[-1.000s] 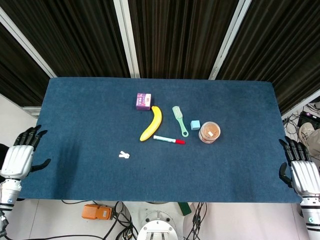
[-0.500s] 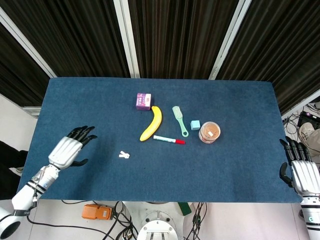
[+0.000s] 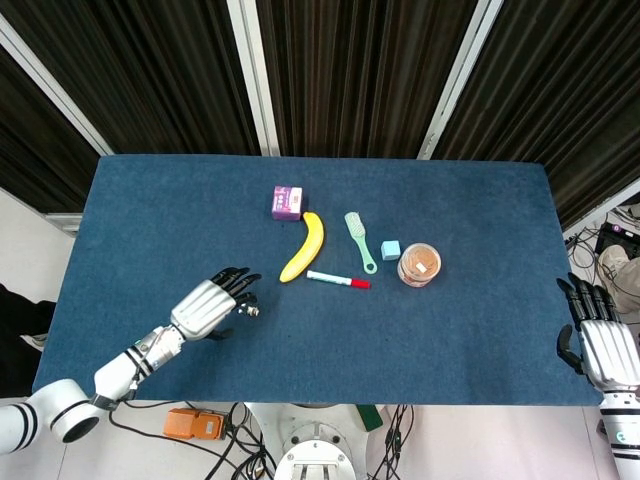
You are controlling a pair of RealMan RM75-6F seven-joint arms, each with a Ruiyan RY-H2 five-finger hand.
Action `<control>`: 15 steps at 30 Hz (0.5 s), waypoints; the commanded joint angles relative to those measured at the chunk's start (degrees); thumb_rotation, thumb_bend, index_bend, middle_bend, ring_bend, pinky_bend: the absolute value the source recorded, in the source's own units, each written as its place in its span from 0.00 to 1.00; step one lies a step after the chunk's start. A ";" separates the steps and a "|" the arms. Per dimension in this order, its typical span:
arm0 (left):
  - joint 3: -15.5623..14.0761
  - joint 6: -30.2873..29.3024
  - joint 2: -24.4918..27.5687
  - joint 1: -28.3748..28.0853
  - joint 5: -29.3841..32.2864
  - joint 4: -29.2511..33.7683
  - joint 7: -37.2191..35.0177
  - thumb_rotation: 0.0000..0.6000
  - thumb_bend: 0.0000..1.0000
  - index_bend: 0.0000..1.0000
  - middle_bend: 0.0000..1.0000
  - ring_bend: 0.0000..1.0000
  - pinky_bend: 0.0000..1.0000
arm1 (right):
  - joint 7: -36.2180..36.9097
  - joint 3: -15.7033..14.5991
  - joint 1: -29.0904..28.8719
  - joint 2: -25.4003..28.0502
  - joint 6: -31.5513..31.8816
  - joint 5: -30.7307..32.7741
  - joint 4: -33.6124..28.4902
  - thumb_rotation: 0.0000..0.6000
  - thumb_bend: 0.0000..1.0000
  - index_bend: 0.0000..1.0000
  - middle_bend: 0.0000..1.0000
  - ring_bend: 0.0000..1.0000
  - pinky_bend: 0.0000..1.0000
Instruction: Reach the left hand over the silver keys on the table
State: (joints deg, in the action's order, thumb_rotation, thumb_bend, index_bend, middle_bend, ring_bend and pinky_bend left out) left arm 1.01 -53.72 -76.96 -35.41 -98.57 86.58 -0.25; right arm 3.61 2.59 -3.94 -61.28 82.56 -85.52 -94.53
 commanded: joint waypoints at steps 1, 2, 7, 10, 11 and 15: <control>0.30 1.34 -1.84 -1.73 0.56 -1.39 -0.03 1.00 0.16 0.33 0.07 0.00 0.13 | 0.14 0.04 -0.09 0.00 -0.20 0.13 -0.02 1.00 0.96 0.07 0.02 0.02 0.01; 0.36 1.67 -2.27 -2.18 0.69 -1.72 0.03 1.00 0.16 0.34 0.07 0.00 0.13 | 0.22 0.05 -0.13 -0.02 -0.27 0.14 -0.05 1.00 0.96 0.08 0.02 0.02 0.01; 0.75 3.64 -4.46 -4.37 2.21 -3.93 -0.08 1.00 0.17 0.39 0.09 0.01 0.13 | 0.38 0.03 -0.36 -0.05 -0.75 0.20 -0.01 1.00 0.96 0.08 0.02 0.02 0.01; 0.41 4.03 -5.67 -5.06 2.70 -5.45 -0.57 1.00 0.17 0.41 0.09 0.01 0.13 | 0.56 0.09 -0.41 -0.03 -0.83 0.35 0.03 1.00 0.96 0.08 0.02 0.02 0.01; 0.24 4.11 -6.00 -5.24 2.78 -5.86 -0.84 1.00 0.17 0.41 0.09 0.01 0.13 | 0.62 0.09 -0.41 -0.02 -0.86 0.37 0.02 1.00 0.96 0.08 0.02 0.02 0.01; -0.30 4.28 -7.07 -6.02 2.99 -7.68 -1.55 1.00 0.17 0.42 0.09 0.01 0.13 | 0.58 0.02 -0.41 0.00 -0.91 0.34 -0.09 1.00 0.96 0.08 0.02 0.02 0.01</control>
State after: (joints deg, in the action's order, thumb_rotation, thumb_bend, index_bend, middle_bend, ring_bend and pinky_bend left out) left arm 0.89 -49.50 -83.75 -41.19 -95.70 79.22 -1.57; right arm 4.18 2.61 -4.35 -61.28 81.65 -85.18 -94.61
